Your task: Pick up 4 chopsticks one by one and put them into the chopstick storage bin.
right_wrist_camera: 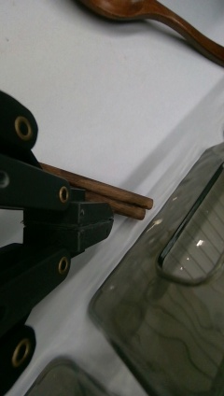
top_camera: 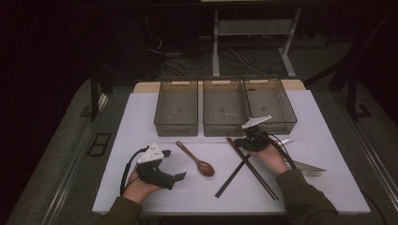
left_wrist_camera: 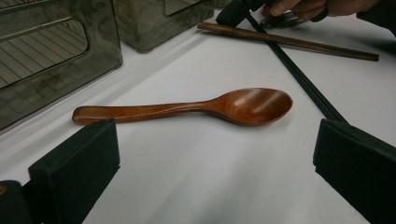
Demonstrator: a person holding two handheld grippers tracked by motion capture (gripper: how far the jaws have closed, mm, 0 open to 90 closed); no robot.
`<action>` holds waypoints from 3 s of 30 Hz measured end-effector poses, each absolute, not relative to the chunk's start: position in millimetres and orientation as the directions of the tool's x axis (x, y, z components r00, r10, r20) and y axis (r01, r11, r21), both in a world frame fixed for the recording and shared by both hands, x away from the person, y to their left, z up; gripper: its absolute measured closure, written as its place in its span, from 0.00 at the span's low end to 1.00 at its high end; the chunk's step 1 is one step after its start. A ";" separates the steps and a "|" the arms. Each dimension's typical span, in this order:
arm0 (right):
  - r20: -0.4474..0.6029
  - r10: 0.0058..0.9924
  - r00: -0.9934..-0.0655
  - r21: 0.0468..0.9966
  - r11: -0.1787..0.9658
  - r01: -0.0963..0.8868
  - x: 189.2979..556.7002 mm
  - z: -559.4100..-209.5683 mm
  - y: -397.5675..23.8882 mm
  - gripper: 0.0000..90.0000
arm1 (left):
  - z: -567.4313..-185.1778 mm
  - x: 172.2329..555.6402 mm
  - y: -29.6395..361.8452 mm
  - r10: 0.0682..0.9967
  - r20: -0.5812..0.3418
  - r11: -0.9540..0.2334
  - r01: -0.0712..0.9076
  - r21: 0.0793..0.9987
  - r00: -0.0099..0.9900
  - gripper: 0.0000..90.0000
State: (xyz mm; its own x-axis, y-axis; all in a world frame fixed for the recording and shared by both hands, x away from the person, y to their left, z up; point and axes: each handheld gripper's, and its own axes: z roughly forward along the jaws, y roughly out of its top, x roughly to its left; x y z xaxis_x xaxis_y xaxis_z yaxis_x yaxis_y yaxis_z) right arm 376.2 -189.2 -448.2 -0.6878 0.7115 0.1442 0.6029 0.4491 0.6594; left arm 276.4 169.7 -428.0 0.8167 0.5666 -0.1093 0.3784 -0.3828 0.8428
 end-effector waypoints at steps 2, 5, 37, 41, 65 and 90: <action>0.144 0.705 -0.695 0.658 0.457 0.599 375.2 -448.2 -187.1 0.99 | -428.0 276.3 169.5 0.566 -0.109 -0.383 0.378 0.843 0.817 0.00; 0.145 0.697 -0.702 0.657 0.462 0.595 374.0 -447.9 -184.5 0.99 | -427.8 276.3 169.9 0.565 -0.110 -0.383 0.377 0.843 0.818 0.00; 0.193 0.639 -0.745 0.686 0.455 0.568 369.2 -439.5 -179.4 0.80 | -427.3 275.7 170.0 0.557 -0.110 -0.385 0.374 0.844 0.823 0.00; 0.242 0.634 -0.735 0.708 0.402 0.580 369.1 -430.7 -191.0 0.64 | -426.9 275.7 170.6 0.557 -0.111 -0.385 0.374 0.844 0.823 0.00; 0.204 0.586 -0.784 0.767 0.402 0.500 325.1 -406.5 -243.9 0.46 | -426.1 274.2 174.2 0.556 -0.127 -0.367 0.379 0.849 0.821 0.00; 0.182 0.609 -0.772 0.764 0.407 0.501 295.5 -410.4 -287.2 0.40 | -426.0 272.2 177.2 0.558 -0.127 -0.366 0.380 0.849 0.820 0.00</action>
State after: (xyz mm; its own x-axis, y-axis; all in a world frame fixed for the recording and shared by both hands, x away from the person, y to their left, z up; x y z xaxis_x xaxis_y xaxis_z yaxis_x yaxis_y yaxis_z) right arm 295.5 -287.2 -410.4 -0.7723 0.6086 0.1821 0.5010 0.4072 0.7637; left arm 272.2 177.2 -426.0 0.8200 0.5581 -0.1266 0.3803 -0.3660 0.8494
